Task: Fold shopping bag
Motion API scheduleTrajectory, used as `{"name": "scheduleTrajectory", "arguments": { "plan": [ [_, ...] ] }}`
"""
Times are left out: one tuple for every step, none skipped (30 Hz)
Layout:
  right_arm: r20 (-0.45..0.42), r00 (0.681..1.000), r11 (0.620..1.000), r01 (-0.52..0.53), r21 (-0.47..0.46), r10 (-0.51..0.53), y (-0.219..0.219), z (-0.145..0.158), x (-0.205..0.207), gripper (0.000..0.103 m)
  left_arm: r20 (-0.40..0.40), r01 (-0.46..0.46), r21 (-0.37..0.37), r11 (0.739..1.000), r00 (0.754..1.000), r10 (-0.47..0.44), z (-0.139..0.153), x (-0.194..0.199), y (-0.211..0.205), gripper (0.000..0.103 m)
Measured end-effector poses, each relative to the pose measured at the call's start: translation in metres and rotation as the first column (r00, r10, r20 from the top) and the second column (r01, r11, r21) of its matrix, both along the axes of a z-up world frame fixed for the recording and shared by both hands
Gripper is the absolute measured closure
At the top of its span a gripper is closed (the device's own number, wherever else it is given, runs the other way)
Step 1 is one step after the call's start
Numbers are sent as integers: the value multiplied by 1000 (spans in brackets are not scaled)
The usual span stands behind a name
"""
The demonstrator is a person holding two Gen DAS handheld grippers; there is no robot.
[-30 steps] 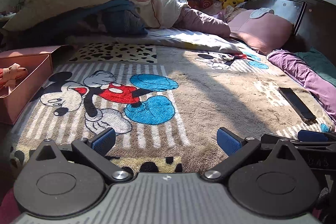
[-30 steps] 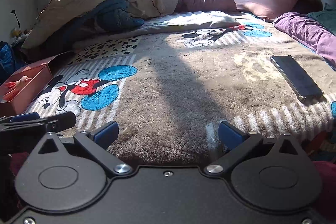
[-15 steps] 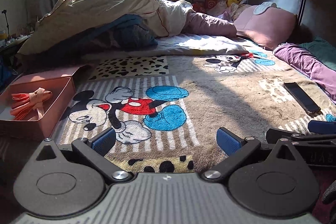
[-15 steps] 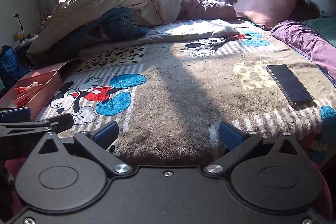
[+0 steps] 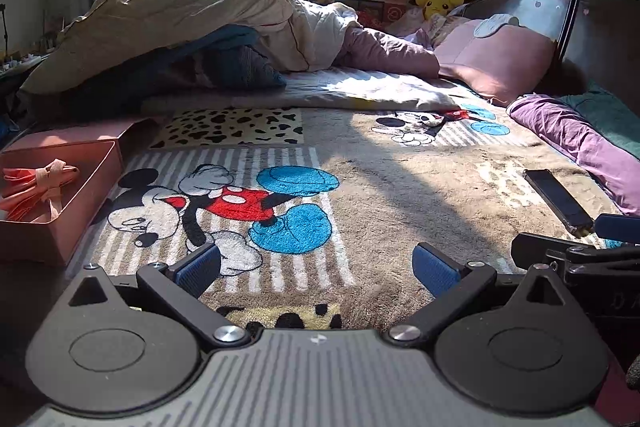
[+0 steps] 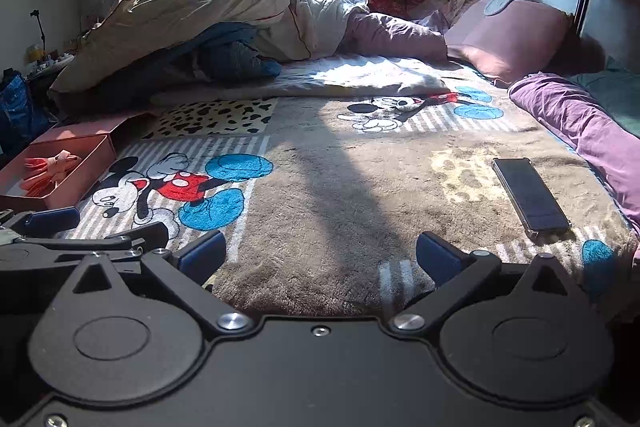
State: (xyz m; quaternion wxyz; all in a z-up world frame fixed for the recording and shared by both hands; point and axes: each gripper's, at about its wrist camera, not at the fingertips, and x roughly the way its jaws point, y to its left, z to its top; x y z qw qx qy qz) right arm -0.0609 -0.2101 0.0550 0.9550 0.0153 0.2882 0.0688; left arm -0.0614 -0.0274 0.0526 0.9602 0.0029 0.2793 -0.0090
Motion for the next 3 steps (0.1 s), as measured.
{"name": "scheduleTrajectory", "arguments": {
  "plan": [
    [-5,1000,1000,-2,6,2,0,-1,2,0,5,-1,-1,1000,1000,1,0,-1,1,1],
    [-11,1000,1000,-2,14,3,0,-2,4,0,6,-5,1,1000,1000,5,0,-1,2,1],
    [-15,1000,1000,-4,15,4,0,-3,5,0,7,-10,-1,1000,1000,10,0,-1,5,1]
  ]
}}
